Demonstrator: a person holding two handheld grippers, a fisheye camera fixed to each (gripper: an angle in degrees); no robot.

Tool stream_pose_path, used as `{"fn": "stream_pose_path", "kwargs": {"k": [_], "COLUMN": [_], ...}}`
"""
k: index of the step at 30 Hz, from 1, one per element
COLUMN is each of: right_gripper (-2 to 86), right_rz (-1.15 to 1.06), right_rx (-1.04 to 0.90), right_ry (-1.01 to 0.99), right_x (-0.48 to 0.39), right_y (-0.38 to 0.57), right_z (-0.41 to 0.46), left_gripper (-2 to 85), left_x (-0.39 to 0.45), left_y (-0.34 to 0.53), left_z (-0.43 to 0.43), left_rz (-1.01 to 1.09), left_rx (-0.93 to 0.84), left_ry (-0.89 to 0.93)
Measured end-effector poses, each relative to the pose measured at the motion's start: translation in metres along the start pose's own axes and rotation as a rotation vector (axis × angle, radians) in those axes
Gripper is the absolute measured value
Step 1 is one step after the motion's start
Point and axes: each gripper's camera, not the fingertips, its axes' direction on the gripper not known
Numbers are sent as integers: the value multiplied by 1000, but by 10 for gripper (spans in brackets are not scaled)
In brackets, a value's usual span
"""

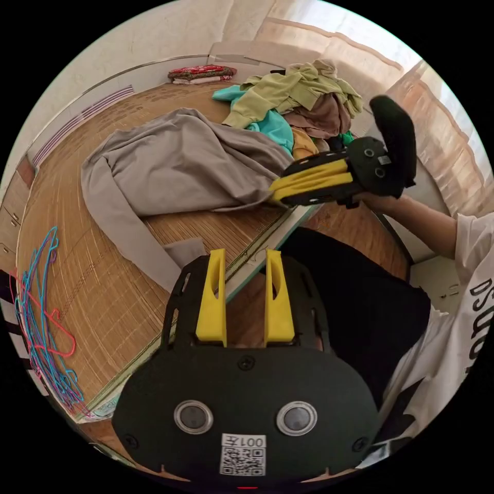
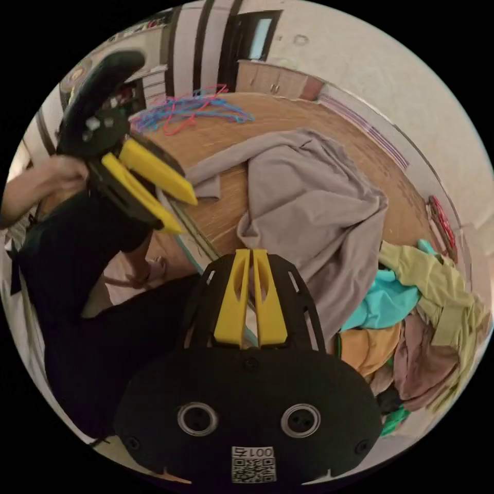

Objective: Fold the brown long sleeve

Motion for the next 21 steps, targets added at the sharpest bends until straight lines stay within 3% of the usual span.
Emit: {"fn": "stream_pose_path", "kwargs": {"k": [6,11,21], "right_gripper": [4,3,3], "right_rz": [80,103,152], "right_rx": [231,331,530], "right_ry": [27,35,30], "right_x": [4,7,1], "right_y": [-1,-2,27], "right_z": [-74,-123,-191], "left_gripper": [98,119,117], "left_x": [-1,-10,-47], "left_y": [-10,-26,-22], "left_z": [-5,-5,-6], "left_rz": [-30,-135,-200], "left_rx": [146,232,267], "left_ry": [-62,-226,-155]}}
